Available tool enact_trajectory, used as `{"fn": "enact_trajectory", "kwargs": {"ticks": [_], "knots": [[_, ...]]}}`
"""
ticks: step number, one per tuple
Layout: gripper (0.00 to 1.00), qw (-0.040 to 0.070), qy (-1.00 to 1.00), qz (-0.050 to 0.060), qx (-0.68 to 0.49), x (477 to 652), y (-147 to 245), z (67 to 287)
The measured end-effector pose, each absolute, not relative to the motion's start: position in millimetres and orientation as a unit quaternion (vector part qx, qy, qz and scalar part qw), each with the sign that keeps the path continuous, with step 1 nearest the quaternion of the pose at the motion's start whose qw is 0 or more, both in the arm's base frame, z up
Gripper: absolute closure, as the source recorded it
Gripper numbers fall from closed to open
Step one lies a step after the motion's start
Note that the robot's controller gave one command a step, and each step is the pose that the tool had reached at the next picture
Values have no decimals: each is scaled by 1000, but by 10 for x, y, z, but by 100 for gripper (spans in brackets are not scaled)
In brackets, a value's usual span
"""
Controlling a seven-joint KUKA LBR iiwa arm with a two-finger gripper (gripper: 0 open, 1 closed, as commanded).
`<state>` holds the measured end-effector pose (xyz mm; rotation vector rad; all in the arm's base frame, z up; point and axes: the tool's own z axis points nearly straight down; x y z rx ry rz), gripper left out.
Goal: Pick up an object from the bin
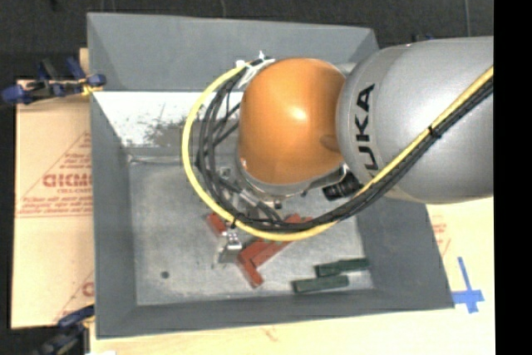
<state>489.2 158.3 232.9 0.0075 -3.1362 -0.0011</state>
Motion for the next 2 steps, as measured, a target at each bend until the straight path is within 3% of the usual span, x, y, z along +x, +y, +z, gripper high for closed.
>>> {"fn": "enact_trajectory", "kwargs": {"ticks": [1,2], "knots": [[0,-1,-1000,-1,1,4909,1577,2367],[0,-3,-999,-1,51,4848,1357,2249]]}}
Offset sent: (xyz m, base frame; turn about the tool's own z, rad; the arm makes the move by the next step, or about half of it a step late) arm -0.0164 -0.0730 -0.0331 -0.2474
